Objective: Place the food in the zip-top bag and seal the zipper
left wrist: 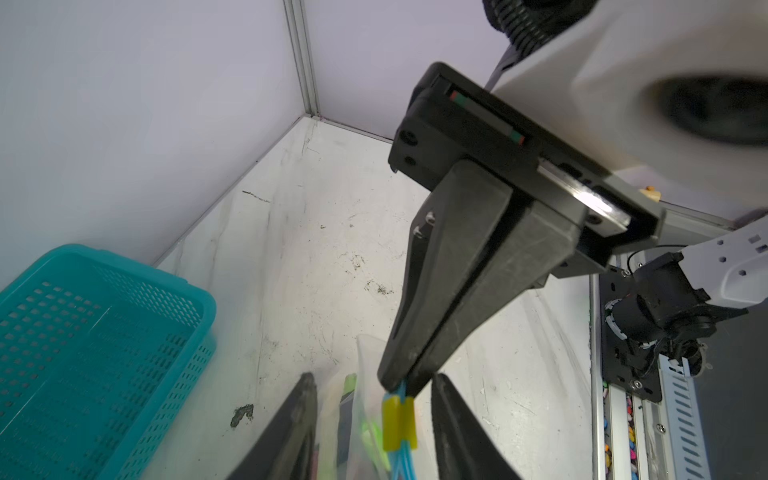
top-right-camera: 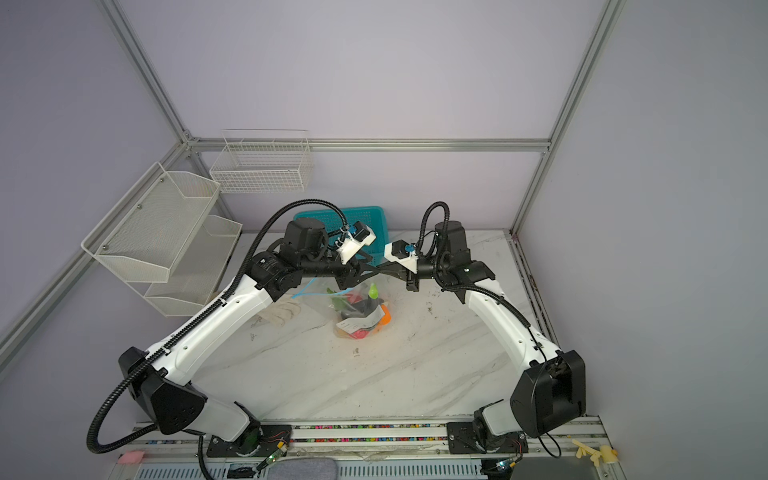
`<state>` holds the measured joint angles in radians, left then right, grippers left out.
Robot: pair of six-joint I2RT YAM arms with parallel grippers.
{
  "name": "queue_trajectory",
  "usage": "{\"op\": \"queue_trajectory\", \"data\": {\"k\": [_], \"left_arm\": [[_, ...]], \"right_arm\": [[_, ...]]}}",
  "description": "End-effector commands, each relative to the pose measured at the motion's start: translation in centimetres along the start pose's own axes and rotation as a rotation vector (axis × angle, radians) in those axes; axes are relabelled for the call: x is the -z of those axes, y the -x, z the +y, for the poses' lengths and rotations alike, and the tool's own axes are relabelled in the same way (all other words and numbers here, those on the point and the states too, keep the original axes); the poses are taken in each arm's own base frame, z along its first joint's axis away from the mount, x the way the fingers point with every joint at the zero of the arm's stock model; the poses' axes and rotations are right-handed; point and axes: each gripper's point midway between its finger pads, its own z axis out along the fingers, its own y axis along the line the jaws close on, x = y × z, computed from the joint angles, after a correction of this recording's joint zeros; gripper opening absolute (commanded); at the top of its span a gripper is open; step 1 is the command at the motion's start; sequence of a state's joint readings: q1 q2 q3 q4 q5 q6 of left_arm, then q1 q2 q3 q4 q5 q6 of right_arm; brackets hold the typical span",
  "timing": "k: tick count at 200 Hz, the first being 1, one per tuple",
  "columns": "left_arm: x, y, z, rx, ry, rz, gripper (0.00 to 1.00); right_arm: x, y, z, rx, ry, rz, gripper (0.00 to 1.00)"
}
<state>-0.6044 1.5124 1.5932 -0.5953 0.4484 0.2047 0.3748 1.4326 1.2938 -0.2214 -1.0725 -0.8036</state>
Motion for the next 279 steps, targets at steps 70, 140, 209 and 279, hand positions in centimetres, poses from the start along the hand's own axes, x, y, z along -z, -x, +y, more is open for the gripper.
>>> {"op": "queue_trajectory", "data": {"k": [70,140,209,279], "left_arm": [[0.7,0.5,-1.3,-0.040,-0.041,-0.021,0.14],[1.3,-0.3,-0.9,-0.034,0.003,0.009,0.07],[2.2,-1.3,-0.2,-0.034,0.070,0.039,0.08],[3.9,-1.7,0.3,-0.061,0.142,0.057,0.09]], "right_arm": [[0.6,1.0,0.5,0.046,0.023,-0.038,0.00],[0.9,0.8,-0.1,0.031,0.011,-0.035,0.00],[1.1,0.5,-1.2,0.000,-0.016,-0.025,0.00],[1.1,0.1,-1.6,-0.013,-0.040,-0.007,0.00]]}}
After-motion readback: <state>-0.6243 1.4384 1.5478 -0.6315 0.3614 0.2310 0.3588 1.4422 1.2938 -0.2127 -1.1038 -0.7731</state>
